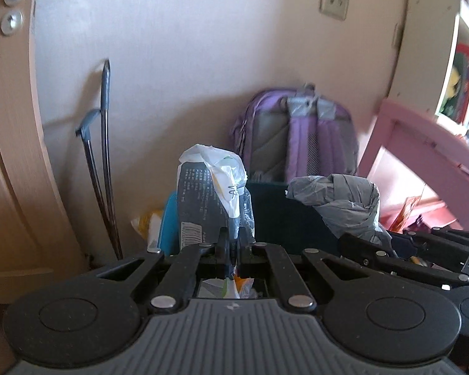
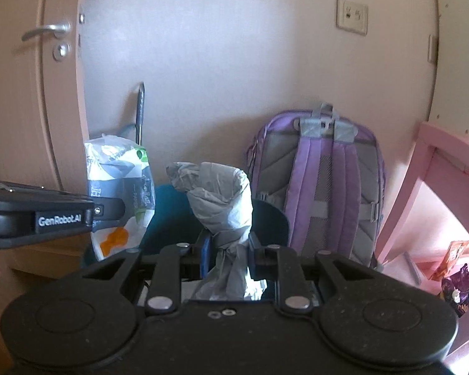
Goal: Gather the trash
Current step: 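Carry the plastic bag and grey cloth up to the teal bin, then open both tools over the teal bin, dropping bag and cloth inside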
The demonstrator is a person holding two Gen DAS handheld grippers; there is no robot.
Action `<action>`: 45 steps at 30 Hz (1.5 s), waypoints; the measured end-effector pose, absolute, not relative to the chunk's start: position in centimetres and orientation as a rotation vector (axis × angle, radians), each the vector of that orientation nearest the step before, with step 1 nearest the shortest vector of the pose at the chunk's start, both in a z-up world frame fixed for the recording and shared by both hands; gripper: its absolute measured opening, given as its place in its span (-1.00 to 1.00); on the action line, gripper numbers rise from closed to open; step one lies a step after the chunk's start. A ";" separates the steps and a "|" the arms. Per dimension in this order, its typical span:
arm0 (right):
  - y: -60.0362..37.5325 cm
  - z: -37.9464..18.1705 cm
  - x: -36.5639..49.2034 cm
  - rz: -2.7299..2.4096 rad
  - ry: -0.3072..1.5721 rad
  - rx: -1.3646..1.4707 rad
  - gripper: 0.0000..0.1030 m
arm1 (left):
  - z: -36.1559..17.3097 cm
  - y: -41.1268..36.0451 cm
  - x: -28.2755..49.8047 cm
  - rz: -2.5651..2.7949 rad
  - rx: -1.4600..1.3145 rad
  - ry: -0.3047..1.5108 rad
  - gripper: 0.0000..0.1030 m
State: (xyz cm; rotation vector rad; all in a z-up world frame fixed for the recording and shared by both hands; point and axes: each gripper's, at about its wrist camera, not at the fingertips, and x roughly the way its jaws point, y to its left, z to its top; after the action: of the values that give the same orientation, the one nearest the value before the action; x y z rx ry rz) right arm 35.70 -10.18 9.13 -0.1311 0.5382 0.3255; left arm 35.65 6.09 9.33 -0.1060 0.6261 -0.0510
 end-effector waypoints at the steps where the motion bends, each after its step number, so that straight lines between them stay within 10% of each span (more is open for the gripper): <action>1: -10.0 8.8 36.1 0.327 0.550 -0.136 -0.58 | 8.9 6.1 36.1 -0.047 -0.101 0.641 -0.93; 36: -8.5 4.8 36.3 0.357 0.690 -0.233 -0.26 | 4.6 4.4 39.1 -0.027 -0.025 0.854 -0.86; 39: -8.8 5.7 35.2 0.359 0.674 -0.225 -0.22 | 5.5 4.1 38.2 -0.039 -0.029 0.842 -0.67; 43: -9.1 6.8 33.5 0.354 0.647 -0.229 -0.15 | 6.8 4.0 36.5 -0.029 -0.039 0.795 0.22; 45: -9.3 7.5 32.5 0.353 0.636 -0.229 -0.13 | 7.8 3.8 35.4 -0.025 -0.045 0.763 0.32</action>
State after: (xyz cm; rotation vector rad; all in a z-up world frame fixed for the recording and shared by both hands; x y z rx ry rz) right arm 32.52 -9.33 7.46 -0.2287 0.6356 0.3531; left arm 35.43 3.83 7.76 -0.0447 0.7629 -0.0254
